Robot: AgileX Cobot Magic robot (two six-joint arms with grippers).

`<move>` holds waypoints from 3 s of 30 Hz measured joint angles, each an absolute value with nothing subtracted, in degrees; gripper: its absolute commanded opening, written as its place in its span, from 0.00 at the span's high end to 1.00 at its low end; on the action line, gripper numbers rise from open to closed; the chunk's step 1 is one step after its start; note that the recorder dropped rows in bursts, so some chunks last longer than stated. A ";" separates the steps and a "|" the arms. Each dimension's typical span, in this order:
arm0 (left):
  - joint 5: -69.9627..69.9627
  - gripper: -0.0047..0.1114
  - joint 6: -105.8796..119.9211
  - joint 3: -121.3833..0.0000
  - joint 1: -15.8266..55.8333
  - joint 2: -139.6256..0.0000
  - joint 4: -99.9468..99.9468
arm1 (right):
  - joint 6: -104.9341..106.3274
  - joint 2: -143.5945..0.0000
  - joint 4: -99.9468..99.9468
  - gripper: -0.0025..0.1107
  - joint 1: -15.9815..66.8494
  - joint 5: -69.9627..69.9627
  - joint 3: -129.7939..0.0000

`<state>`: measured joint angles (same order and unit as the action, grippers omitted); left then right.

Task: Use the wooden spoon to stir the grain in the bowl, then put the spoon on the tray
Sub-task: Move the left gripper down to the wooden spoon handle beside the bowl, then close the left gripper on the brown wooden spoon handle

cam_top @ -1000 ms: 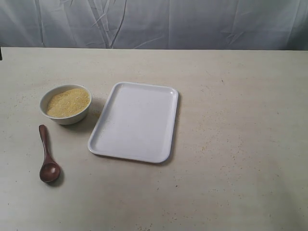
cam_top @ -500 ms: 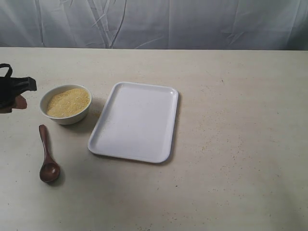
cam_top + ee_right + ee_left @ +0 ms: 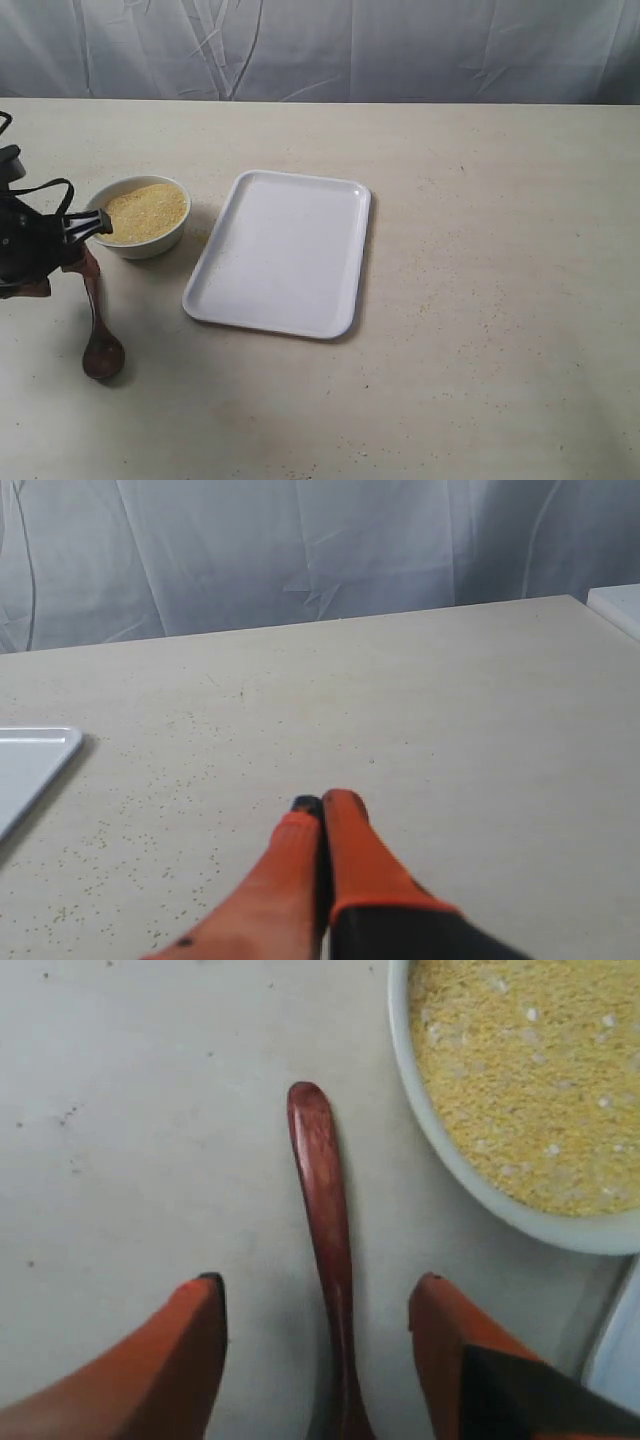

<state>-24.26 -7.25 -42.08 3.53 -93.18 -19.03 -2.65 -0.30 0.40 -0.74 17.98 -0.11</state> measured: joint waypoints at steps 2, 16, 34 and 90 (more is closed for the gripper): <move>-23.49 0.49 -7.25 -42.08 3.53 -94.42 -19.90 | -2.65 -0.30 0.40 0.98 -0.74 17.98 -0.11; -15.98 0.49 -6.92 -42.08 8.00 -99.45 -20.73 | -2.65 -0.30 0.40 0.98 -0.74 17.98 -0.11; -15.56 0.53 -6.92 -42.08 8.00 -99.55 -14.54 | -2.65 -0.30 0.40 0.98 -0.74 17.98 -0.11; -15.41 0.61 -8.56 -42.08 8.00 -99.55 -6.13 | -2.65 -0.30 0.40 0.98 -0.74 17.98 -0.11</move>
<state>-15.41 -8.56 -42.08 8.00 -99.55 -6.13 -2.65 -0.30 0.40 -0.74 17.98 -0.11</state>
